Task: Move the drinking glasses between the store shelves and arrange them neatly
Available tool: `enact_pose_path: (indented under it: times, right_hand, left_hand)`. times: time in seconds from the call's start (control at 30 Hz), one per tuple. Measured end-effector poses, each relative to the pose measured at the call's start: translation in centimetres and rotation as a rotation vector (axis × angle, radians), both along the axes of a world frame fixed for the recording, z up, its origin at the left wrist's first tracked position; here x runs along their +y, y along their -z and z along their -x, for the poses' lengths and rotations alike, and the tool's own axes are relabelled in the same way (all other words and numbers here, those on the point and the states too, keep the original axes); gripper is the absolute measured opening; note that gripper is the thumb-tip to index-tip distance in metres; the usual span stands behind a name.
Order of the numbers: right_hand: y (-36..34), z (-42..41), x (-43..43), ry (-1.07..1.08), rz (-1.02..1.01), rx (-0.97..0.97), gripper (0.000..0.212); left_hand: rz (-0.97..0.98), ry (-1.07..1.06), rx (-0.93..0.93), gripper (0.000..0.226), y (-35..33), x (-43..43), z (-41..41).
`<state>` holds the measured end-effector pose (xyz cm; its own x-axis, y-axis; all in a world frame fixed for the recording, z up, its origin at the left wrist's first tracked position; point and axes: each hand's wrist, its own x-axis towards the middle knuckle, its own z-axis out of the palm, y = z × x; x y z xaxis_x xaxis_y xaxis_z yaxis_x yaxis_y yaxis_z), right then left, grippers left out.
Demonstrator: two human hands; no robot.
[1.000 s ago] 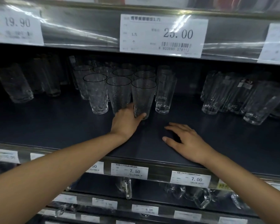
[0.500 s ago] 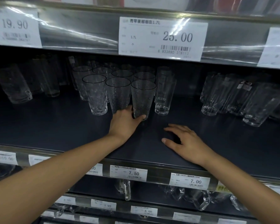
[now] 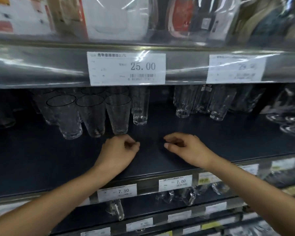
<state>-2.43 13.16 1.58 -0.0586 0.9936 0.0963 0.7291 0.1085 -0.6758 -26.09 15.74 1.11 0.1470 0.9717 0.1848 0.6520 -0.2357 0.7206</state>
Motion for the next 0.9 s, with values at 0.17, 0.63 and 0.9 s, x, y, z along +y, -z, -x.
enact_pose_path:
  times: [0.17, 0.63, 0.9]
  right_hand:
    - [-0.8, -6.4, -3.1, 0.316, -0.074, 0.213, 0.017]
    - [1.1, -21.3, 3.2, 0.567, -0.036, 0.396, 0.044]
    - [1.9, -24.4, 10.0, 0.386, -0.145, 0.426, 0.077]
  left_hand:
    - [0.071, 0.141, -0.211, 0.01, 0.5, 0.1, -6.4]
    - [-0.04, -0.027, -0.385, 0.021, 2.4, 8.7, -23.7]
    - [-0.097, -0.141, -0.479, 0.09, 2.3, 13.2, -27.6]
